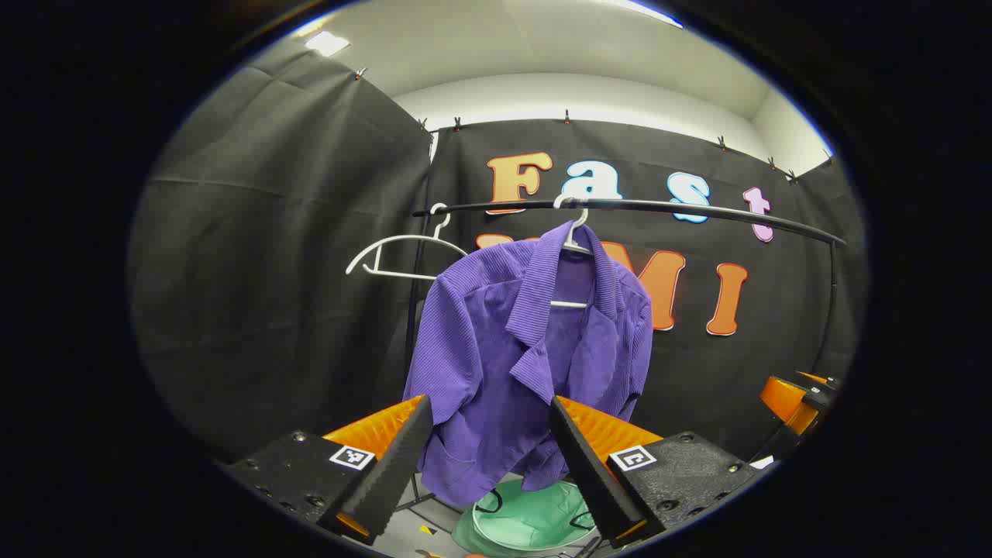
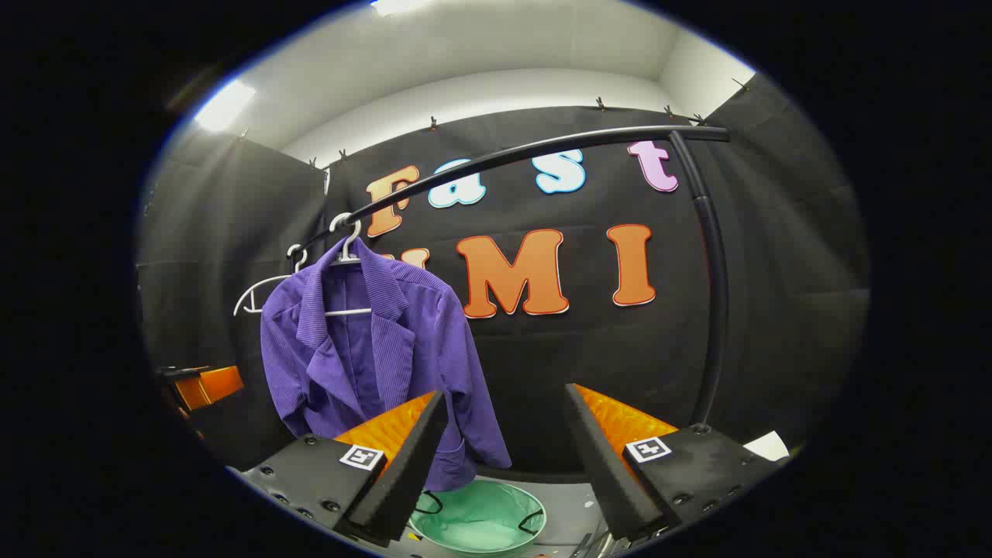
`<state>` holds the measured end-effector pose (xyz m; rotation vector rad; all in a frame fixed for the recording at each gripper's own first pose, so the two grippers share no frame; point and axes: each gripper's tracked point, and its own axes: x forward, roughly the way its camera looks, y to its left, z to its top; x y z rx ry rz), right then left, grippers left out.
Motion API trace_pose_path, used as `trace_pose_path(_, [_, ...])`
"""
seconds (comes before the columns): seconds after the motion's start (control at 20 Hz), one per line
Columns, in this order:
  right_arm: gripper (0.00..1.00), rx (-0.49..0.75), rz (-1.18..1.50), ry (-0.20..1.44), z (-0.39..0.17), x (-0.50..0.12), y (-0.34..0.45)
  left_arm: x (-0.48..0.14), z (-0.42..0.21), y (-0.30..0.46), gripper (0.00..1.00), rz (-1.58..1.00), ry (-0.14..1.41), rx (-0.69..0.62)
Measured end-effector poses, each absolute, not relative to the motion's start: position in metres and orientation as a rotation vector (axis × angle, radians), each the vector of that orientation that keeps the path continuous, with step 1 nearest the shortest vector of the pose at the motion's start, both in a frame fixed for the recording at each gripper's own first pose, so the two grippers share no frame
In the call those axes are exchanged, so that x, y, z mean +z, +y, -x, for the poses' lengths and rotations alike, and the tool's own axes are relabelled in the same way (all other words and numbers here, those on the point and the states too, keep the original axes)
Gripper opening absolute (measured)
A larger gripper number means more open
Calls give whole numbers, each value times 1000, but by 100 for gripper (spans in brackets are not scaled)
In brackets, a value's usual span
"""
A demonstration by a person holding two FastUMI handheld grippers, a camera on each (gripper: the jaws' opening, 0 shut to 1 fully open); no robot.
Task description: Grasp the clothes on the hanger with both hands and then place them into the laundry hamper below.
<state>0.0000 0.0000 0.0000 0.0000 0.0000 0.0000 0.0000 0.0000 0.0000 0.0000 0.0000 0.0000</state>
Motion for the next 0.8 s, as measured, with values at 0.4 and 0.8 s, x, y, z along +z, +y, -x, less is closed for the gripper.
trace_pose_path(0.4, [95, -92, 2, -8, -19, -7, 32, -1, -42, 23, 95, 10, 27, -101])
trace_pose_path(0.8, [89, -138, -5, 11, -44, -28, 69, -16, -75, 34, 92, -16, 40, -189])
